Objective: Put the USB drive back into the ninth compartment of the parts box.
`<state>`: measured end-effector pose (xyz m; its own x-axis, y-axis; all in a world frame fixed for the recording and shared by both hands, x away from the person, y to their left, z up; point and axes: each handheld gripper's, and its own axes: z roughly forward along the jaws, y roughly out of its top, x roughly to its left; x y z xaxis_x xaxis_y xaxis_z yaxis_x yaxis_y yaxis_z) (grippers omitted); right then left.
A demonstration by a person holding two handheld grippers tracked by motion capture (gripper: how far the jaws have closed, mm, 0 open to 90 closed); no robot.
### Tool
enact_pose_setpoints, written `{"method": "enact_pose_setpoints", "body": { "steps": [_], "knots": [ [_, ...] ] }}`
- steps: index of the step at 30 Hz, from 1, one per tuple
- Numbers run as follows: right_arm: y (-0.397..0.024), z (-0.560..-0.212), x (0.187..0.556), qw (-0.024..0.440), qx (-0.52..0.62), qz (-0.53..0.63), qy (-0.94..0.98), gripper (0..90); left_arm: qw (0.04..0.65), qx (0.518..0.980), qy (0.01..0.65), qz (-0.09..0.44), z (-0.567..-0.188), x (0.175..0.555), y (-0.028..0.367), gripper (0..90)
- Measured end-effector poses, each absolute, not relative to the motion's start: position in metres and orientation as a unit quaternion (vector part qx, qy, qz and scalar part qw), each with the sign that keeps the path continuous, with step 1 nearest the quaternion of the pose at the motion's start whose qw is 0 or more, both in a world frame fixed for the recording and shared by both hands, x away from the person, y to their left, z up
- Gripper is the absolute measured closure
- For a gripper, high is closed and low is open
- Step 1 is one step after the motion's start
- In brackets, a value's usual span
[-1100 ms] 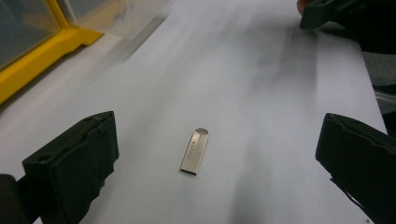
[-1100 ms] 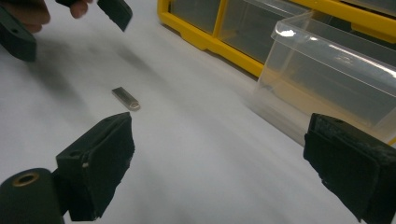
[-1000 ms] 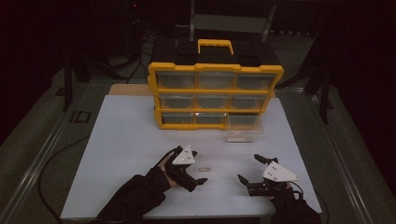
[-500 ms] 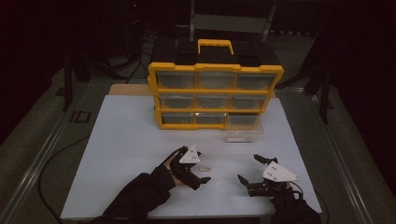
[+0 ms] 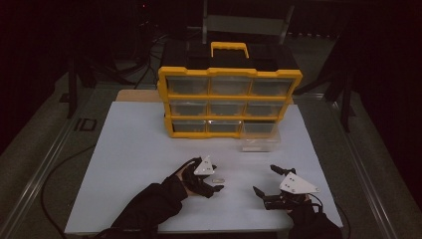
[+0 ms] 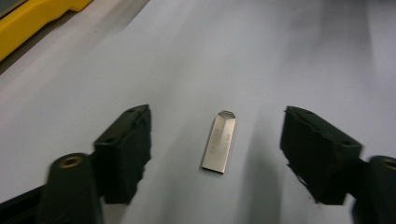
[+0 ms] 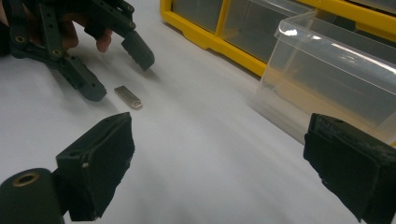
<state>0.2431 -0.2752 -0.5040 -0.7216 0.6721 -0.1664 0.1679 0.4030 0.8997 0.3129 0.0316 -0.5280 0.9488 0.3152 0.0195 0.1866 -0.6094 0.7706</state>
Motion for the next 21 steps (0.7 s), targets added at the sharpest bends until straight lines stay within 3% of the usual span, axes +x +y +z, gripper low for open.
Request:
{"method": "enact_pose_setpoints", "body": {
  "steps": [7, 21],
  "knots": [
    [-0.275, -0.5039, 0.2429, 0.263, 0.264, 0.478, 0.795, 8.2, 0.416, 0.897, 0.135, 0.062, -0.5277, 0.3168, 0.0313, 44.5],
    [-0.2749, -0.504, 0.243, 0.263, 0.265, 0.478, 0.795, 8.3, 0.409, 0.903, 0.125, 0.041, -0.5316, 0.3197, 0.0287, 64.3]
  ]
}}
